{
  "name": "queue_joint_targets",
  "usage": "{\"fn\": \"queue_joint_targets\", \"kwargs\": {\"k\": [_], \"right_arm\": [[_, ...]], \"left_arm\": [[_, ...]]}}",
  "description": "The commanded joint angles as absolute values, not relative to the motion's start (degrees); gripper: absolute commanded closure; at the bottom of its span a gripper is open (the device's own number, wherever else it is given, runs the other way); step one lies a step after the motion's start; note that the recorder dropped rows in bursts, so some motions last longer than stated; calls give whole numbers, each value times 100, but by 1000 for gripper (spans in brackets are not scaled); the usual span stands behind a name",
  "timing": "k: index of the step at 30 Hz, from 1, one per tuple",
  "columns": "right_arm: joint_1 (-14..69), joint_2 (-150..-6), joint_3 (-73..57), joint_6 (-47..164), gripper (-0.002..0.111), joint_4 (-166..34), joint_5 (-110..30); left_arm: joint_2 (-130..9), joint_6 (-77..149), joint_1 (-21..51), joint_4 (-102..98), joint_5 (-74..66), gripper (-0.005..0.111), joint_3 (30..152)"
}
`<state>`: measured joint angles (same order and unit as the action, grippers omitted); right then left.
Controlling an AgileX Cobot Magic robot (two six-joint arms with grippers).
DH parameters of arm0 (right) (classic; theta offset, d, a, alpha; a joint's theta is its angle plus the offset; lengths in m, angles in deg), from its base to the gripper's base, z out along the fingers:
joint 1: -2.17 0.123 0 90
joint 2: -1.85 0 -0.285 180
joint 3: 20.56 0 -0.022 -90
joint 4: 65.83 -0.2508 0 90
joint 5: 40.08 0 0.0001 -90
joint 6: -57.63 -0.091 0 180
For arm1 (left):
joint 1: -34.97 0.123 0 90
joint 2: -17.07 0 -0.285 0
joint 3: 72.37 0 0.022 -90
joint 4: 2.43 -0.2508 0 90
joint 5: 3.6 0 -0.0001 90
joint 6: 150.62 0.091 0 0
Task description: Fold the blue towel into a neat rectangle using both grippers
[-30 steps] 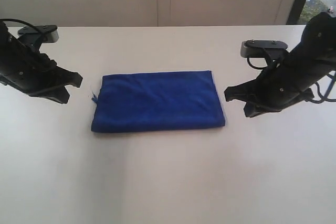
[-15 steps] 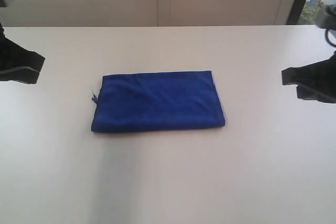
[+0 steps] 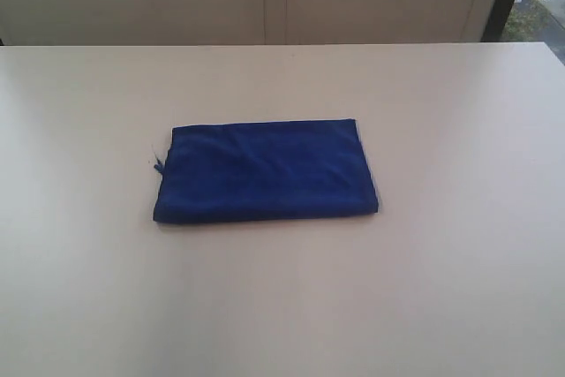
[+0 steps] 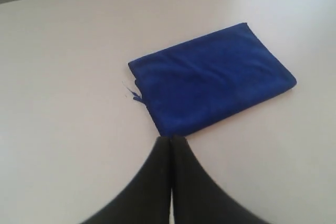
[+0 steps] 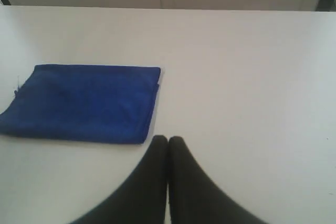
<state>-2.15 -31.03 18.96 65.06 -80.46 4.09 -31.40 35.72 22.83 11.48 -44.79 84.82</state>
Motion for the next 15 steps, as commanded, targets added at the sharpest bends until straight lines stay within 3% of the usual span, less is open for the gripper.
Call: {"fn": "queue_joint_targets", "kwargs": {"k": [1, 7, 15], "right_arm": [[-251, -2233, 1943, 6536, 108, -8002, 810], [-251, -1574, 2108, 6551, 108, -7878, 527], [-251, -1537, 3127, 6551, 108, -7503, -1114]], "left_arm": [[-2297, 3569, 2296, 1167, -4568, 107, 8002], [-1607, 3620, 2296, 1167, -4205, 107, 7066], [-1535, 4200, 2296, 1053, -2810, 107, 6010]]}}
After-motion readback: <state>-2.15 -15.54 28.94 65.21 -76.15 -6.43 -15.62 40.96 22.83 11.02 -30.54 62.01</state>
